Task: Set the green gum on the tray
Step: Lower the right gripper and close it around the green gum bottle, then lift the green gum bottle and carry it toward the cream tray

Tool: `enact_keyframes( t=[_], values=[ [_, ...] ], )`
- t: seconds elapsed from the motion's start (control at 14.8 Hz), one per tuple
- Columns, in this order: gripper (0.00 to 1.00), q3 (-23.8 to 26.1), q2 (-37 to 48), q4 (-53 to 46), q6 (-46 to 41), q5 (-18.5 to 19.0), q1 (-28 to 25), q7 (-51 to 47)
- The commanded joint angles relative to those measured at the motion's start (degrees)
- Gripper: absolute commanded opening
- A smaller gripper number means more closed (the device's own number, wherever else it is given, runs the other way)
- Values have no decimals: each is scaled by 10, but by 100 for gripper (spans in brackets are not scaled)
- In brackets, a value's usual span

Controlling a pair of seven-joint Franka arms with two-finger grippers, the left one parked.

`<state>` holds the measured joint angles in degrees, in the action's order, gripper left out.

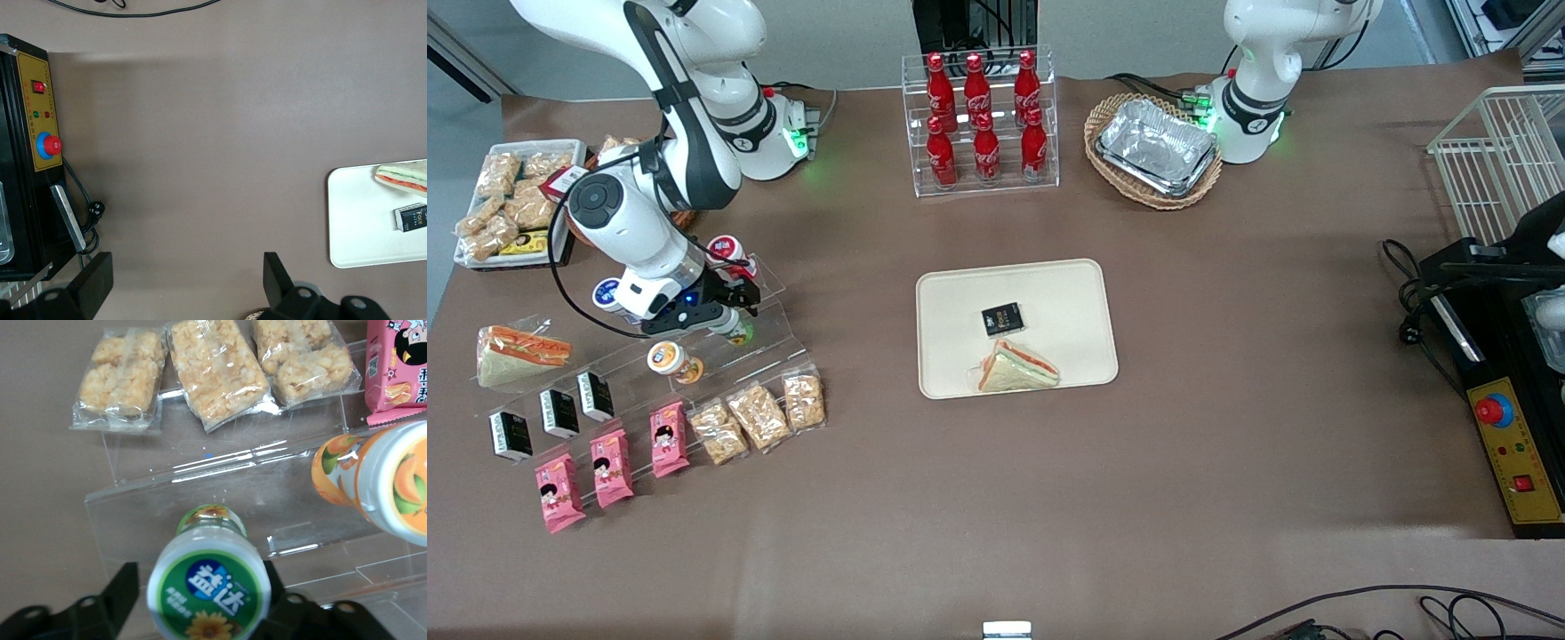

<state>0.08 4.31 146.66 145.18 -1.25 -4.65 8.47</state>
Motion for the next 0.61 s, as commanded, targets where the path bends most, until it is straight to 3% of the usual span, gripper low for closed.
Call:
enact_keyframes(
  t=[0.0, 0.07, 0.4, 0.54],
  values=[
    [24, -2, -4, 5, 11, 7, 2, -3],
    [17, -2, -4, 4, 10, 7, 2, -4],
    [15, -2, -2, -15, -2, 7, 2, -6],
    [15, -3, 3, -64, -83, 6, 2, -8]
  ],
)
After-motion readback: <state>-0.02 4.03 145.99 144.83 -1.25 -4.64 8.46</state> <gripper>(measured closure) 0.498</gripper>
